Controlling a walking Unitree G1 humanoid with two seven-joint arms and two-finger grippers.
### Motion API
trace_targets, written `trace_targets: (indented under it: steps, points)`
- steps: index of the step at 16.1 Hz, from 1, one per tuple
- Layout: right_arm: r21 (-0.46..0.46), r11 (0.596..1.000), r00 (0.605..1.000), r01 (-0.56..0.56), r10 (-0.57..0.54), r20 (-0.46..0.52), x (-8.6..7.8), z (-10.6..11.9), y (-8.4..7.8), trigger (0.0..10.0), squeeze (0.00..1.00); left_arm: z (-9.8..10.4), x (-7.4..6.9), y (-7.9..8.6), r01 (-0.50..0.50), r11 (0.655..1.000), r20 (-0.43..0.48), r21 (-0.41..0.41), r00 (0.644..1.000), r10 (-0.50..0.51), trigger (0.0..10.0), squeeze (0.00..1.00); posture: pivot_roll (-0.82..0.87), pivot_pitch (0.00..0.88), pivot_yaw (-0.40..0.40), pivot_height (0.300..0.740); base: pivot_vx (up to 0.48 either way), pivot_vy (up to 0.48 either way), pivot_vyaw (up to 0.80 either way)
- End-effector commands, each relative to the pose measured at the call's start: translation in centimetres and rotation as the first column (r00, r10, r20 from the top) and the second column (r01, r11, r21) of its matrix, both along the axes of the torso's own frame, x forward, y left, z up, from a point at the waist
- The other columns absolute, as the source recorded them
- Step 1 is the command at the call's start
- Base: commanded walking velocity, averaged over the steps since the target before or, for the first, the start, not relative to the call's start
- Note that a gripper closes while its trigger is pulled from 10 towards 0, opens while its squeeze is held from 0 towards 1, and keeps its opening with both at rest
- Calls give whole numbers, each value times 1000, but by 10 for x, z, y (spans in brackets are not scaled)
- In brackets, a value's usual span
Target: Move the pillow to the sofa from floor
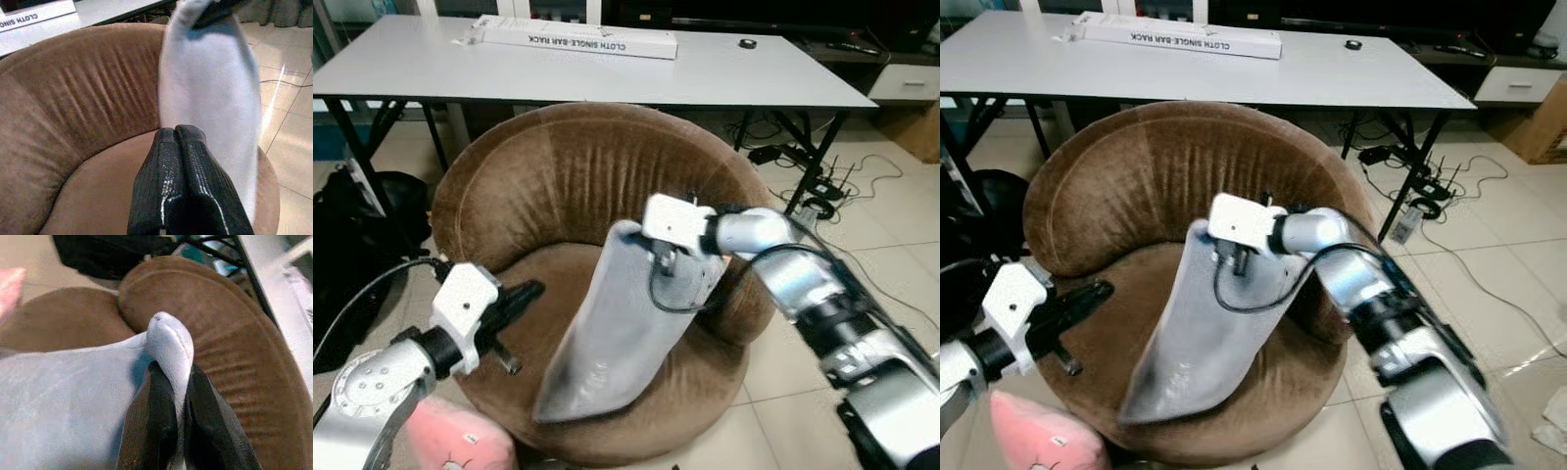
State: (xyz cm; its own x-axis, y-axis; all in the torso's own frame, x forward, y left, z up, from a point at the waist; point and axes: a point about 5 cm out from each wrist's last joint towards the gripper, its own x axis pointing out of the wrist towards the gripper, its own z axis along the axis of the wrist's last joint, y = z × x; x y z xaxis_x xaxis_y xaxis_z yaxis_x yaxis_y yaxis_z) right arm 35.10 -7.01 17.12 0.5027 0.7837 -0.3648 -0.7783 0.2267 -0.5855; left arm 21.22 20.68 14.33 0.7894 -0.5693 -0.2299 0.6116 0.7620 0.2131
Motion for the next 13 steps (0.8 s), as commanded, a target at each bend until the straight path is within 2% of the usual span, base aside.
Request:
trace_targets:
  steps: [1, 2, 3, 5, 8, 9, 10, 12, 13]
  points:
    - [21, 999, 998, 43, -44, 40, 7, 8, 5, 10000, 0, 5, -4, -3, 17, 1000, 8, 0, 1000, -17, 10000, 0, 185, 0, -93, 740, 0, 0, 0]
    - [37, 997, 996, 71, -72, 45, 10, 7, 10, 10000, 0, 6, -6, -4, 16, 1000, 5, 1, 1000, -16, 10000, 0, 190, 0, -98, 740, 0, 0, 0]
    - [86, 981, 982, 176, -181, 50, 20, 6, 18, 10000, 0, 6, -9, -3, 9, 1000, 0, 3, 1000, -9, 10000, 0, 199, 0, -105, 740, 0, 0, 0]
    - [181, 920, 937, 348, -349, -25, 33, 2, 26, 10000, 0, 9, -17, -3, -8, 1000, -7, 4, 1000, 8, 10000, 0, 216, 0, -120, 740, 0, 0, 0]
    - [148, 865, 875, 480, -485, -6, 39, -9, 25, 10000, 0, 10, -22, -2, -15, 1000, -17, 16, 1000, 15, 10000, 0, 226, 0, -126, 740, 0, 0, 0]
    - [119, 830, 835, 544, -550, 23, 41, -15, 21, 10000, 0, 10, -23, -2, -16, 1000, -21, 22, 1000, 17, 10000, 0, 228, 0, -127, 740, 0, 0, 0]
    - [107, 814, 816, 570, -577, 35, 42, -17, 19, 10000, 0, 11, -24, -2, -16, 1000, -22, 23, 1000, 17, 10000, 0, 234, 0, -126, 740, 0, 0, 0]
    - [82, 744, 742, 663, -668, 60, 46, -19, 7, 10000, 0, 14, -26, -1, -14, 999, -27, 35, 1000, 14, 10000, 0, 246, 4, -122, 740, 0, 0, 0]
    - [78, 721, 719, 689, -693, 59, 47, -19, 1, 10000, 0, 16, -28, -1, -13, 999, -25, 36, 1000, 13, 10000, 0, 249, 14, -122, 740, 0, 0, 0]
